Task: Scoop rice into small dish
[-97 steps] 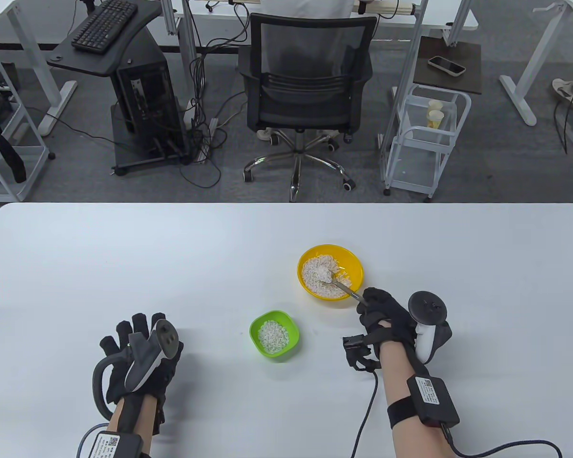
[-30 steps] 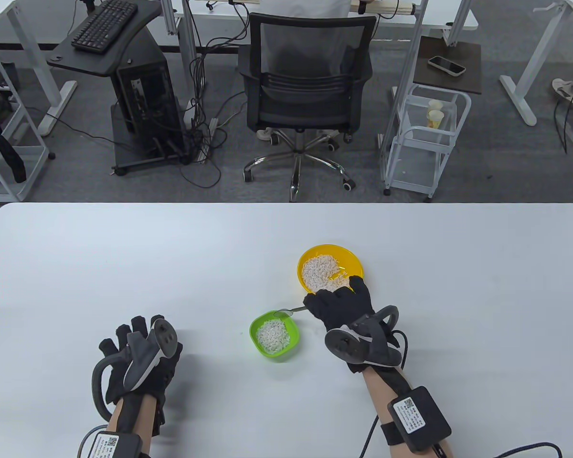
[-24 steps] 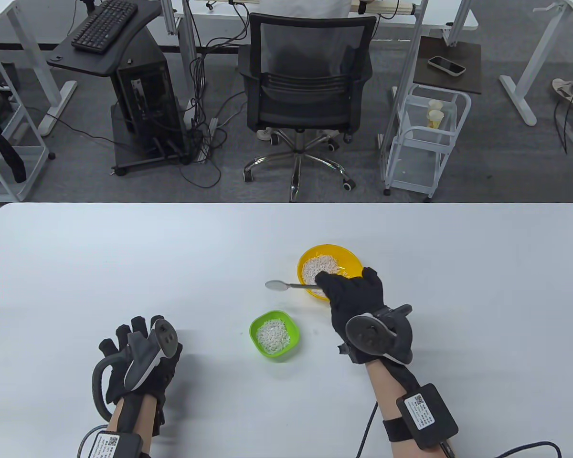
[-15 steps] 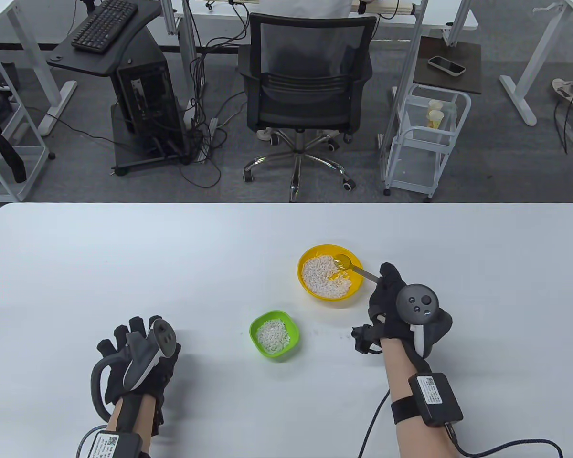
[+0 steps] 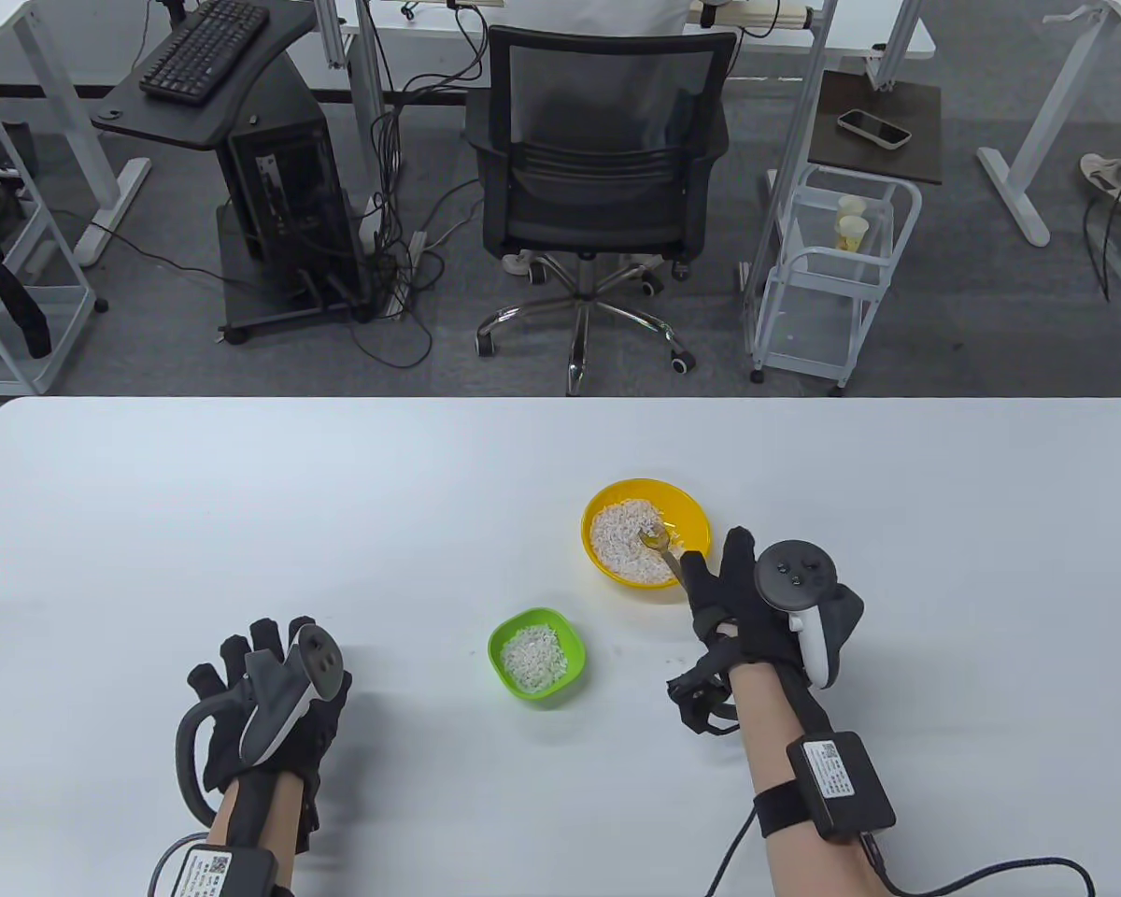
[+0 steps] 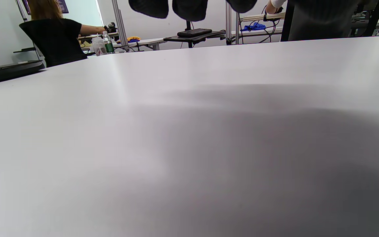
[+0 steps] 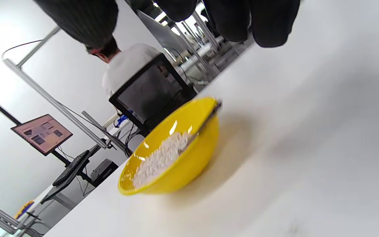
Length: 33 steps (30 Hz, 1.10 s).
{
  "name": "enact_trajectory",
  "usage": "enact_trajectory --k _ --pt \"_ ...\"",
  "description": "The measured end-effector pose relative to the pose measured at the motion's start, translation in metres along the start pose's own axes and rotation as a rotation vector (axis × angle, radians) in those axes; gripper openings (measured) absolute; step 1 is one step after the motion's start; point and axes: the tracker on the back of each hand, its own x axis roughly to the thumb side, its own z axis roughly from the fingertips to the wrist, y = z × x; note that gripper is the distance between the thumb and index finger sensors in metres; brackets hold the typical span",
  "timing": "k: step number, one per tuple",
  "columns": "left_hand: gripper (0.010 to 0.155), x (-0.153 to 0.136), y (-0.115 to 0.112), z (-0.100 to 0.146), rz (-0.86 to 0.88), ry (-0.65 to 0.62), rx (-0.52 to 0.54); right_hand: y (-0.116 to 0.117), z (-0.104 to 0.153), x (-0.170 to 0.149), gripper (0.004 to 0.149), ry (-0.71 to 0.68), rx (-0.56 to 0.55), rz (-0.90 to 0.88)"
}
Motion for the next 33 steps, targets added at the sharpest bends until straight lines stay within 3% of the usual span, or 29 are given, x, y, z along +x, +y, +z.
enact_trajectory --k 3,7,13,19,22,28,33 --pt "0.073 -0.001 0.001 0.001 0.015 -0.004 -0.002 -0.025 0.019 0.017 0.076 -0.107 -0.150 0.022" --pt "0.073 -0.003 0.006 0.003 0.061 -0.019 0.039 -0.054 0.041 0.026 0.074 -0.201 -0.188 0.017" --pt "0.075 -0.007 0.013 0.006 0.111 -0.035 0.109 -0.064 0.073 -0.006 0.074 -0.266 -0.258 0.241" --pt "0.077 -0.011 0.016 0.008 0.164 -0.051 0.174 -0.031 0.063 -0.067 0.079 -0.149 -0.158 0.441" --pt "0.078 -0.012 0.015 0.006 0.157 -0.055 0.201 -0.020 0.051 -0.086 0.081 -0.035 0.011 0.415" --pt "0.078 -0.013 0.015 0.007 0.149 -0.053 0.206 -0.007 0.048 -0.106 0.081 0.051 0.210 0.454" --pt "0.079 -0.012 0.014 0.007 0.131 -0.054 0.202 -0.007 0.052 -0.096 0.082 -0.012 0.154 0.466"
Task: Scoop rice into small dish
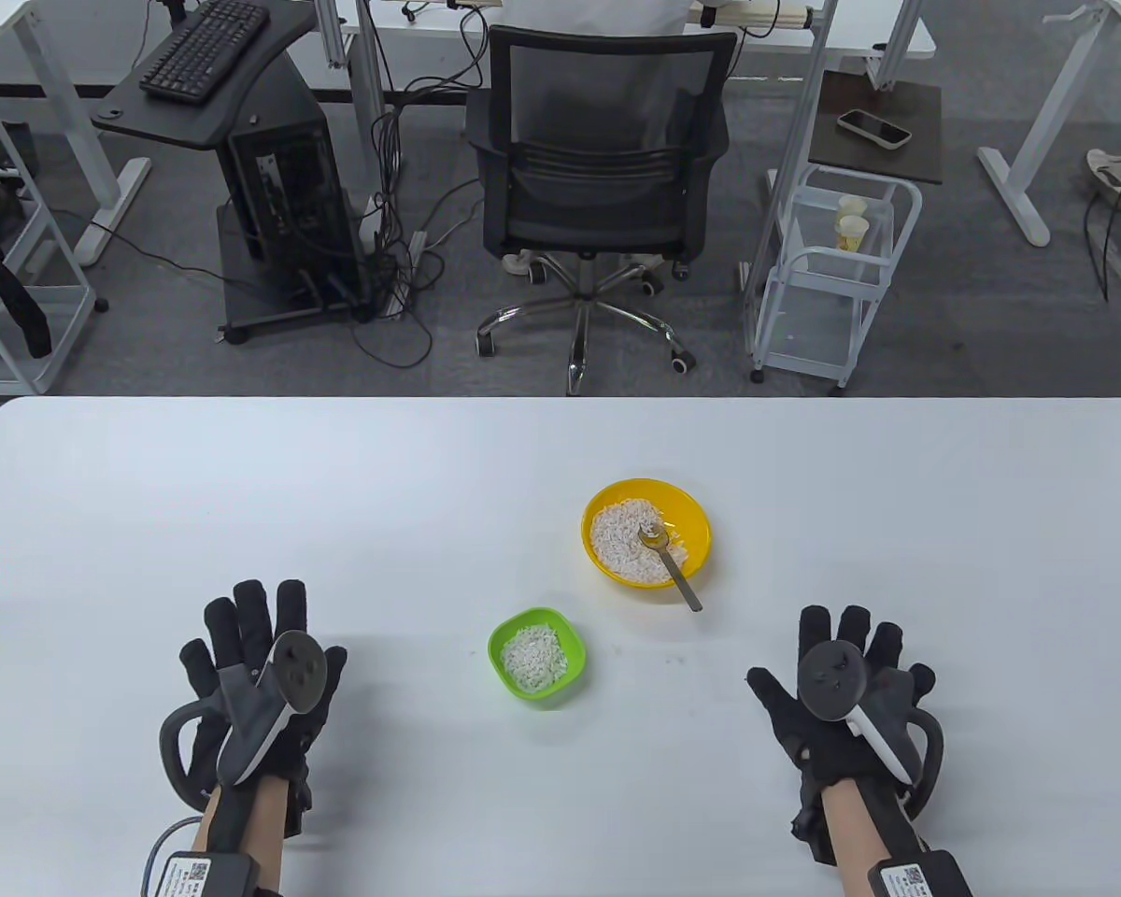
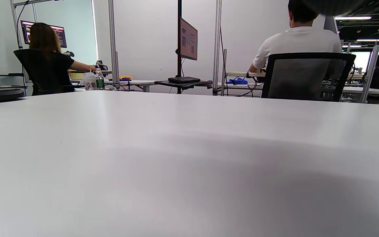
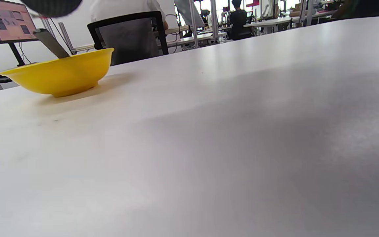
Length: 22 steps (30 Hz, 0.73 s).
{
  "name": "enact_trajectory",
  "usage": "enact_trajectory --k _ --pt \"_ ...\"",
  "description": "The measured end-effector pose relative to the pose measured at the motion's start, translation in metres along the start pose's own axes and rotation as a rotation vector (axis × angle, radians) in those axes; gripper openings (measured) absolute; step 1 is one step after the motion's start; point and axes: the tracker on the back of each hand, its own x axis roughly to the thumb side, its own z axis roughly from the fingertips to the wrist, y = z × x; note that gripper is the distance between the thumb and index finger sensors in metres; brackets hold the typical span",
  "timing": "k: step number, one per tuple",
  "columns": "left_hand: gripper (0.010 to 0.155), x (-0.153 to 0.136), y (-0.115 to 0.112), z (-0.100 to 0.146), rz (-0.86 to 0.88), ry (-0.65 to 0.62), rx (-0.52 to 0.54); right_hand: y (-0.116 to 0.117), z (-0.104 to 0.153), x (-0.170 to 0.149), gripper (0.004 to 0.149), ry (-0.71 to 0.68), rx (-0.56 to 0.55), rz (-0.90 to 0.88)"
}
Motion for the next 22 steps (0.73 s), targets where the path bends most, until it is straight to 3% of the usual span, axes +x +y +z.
enact_trajectory --k 22 --pt "0.078 0.0018 0.0027 0.0018 0.024 -0.022 0.000 0.0069 0.0059 0.0055 0.083 -0.062 0.010 -0.066"
